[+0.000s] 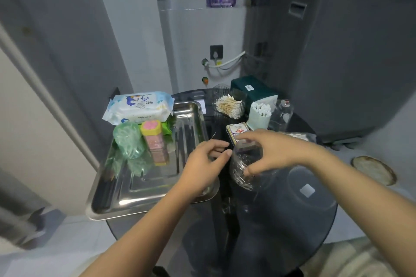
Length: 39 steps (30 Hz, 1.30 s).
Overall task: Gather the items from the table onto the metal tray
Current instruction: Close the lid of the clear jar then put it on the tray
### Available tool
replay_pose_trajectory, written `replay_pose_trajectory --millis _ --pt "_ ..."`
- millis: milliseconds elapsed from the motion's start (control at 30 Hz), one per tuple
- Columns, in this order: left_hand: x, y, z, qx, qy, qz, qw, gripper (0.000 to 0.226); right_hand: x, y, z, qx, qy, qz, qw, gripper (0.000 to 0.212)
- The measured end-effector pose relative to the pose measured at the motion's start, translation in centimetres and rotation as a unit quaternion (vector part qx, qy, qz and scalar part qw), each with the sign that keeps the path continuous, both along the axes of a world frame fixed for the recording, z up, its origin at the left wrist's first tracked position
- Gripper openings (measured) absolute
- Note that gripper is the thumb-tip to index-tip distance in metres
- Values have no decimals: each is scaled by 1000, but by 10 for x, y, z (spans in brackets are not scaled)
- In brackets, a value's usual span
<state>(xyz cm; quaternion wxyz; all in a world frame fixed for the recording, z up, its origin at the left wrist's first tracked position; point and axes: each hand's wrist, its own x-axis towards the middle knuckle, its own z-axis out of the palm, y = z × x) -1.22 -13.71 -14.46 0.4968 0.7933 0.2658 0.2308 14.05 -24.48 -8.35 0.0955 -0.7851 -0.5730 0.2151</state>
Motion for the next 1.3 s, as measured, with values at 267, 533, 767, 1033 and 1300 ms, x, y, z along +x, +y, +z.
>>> replay_pose_trajectory --millis 267,533,767,1033,1300 --pt "2 -9 22 -452 -69 -174 872 49 -12 -13 26 109 103 -13 989 89" --pt "9 -11 19 -502 -72 -174 844 56 -6 -29 19 98 122 -37 987 102" --pt "17 -18 7 -511 -72 -131 847 34 23 -60 10 125 78 -145 978 69" --pt "20 -18 1 -471 -102 -97 871 31 36 -84 -32 -135 -109 -106 979 93" --pt "21 -20 1 -463 -109 -99 874 27 34 -90 -45 -151 -107 -114 976 100"
